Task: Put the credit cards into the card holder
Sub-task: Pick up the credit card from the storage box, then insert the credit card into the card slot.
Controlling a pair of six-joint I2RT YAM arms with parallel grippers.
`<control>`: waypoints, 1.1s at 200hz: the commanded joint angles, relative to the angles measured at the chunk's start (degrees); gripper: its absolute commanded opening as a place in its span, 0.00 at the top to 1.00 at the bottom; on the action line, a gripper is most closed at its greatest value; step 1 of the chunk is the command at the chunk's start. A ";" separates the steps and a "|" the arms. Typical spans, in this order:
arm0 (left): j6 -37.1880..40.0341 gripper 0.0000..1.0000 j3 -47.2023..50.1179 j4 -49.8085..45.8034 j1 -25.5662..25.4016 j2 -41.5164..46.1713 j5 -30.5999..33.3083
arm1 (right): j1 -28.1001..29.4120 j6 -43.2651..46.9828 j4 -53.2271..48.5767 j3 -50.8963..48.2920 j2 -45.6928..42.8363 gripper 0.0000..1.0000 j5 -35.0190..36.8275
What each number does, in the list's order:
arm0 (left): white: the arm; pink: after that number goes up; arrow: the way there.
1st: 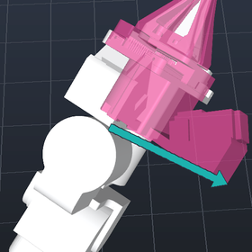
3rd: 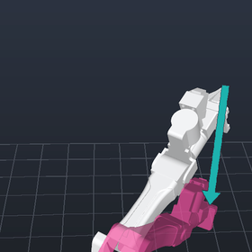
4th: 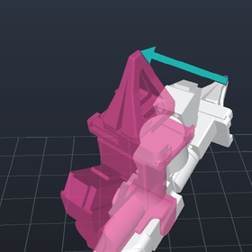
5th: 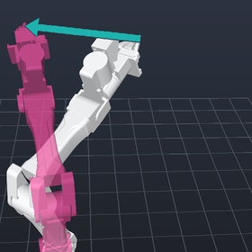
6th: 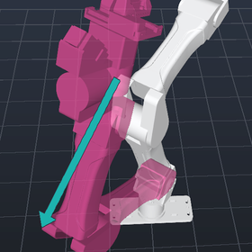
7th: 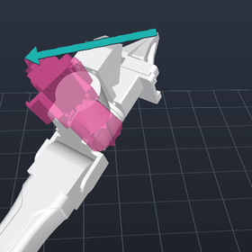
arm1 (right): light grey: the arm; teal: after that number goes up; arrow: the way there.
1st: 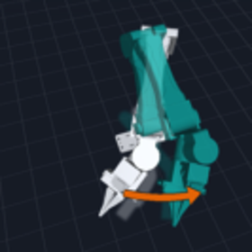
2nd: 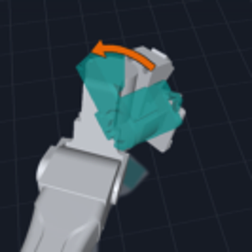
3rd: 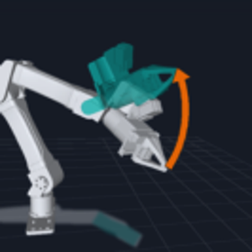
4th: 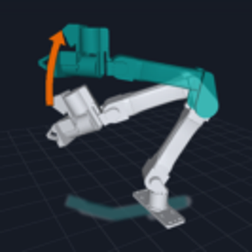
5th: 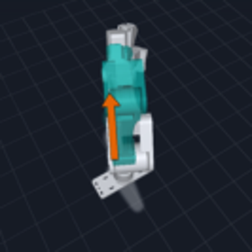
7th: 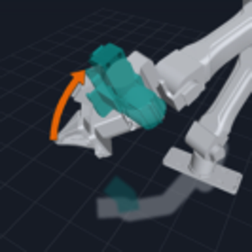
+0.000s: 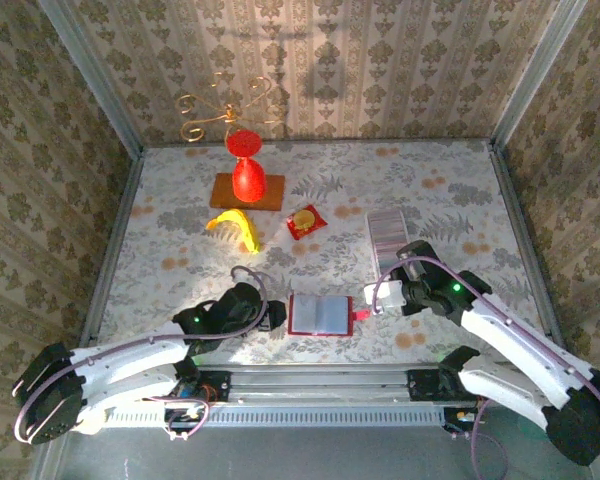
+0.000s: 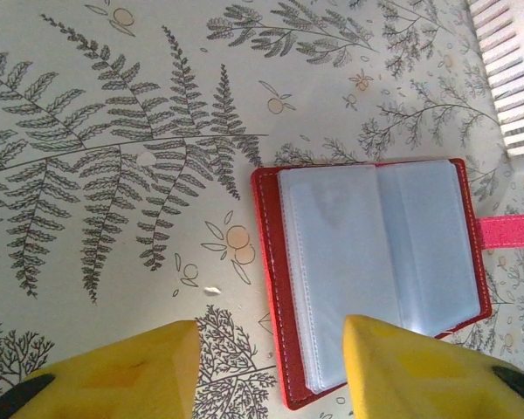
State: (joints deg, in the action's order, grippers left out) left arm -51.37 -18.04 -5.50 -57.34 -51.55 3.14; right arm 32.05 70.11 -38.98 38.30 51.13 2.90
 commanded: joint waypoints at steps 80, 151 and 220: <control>1.89 0.52 -10.77 -5.88 -5.84 -8.61 4.94 | 8.16 -98.83 14.81 1.83 -4.88 1.00 -7.10; 0.94 0.53 -12.89 -6.69 -6.38 -14.86 4.60 | 9.38 -131.14 30.31 -8.85 4.40 1.00 -10.32; 1.10 0.48 -14.67 -7.29 -6.33 -19.94 4.35 | 11.04 -134.93 37.15 -10.44 13.28 1.00 -12.48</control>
State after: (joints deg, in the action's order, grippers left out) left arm -50.72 -31.03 -11.38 -63.35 -70.46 6.92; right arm 42.04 -62.06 -5.30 27.68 62.35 -8.47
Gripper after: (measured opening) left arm 0.512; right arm 0.039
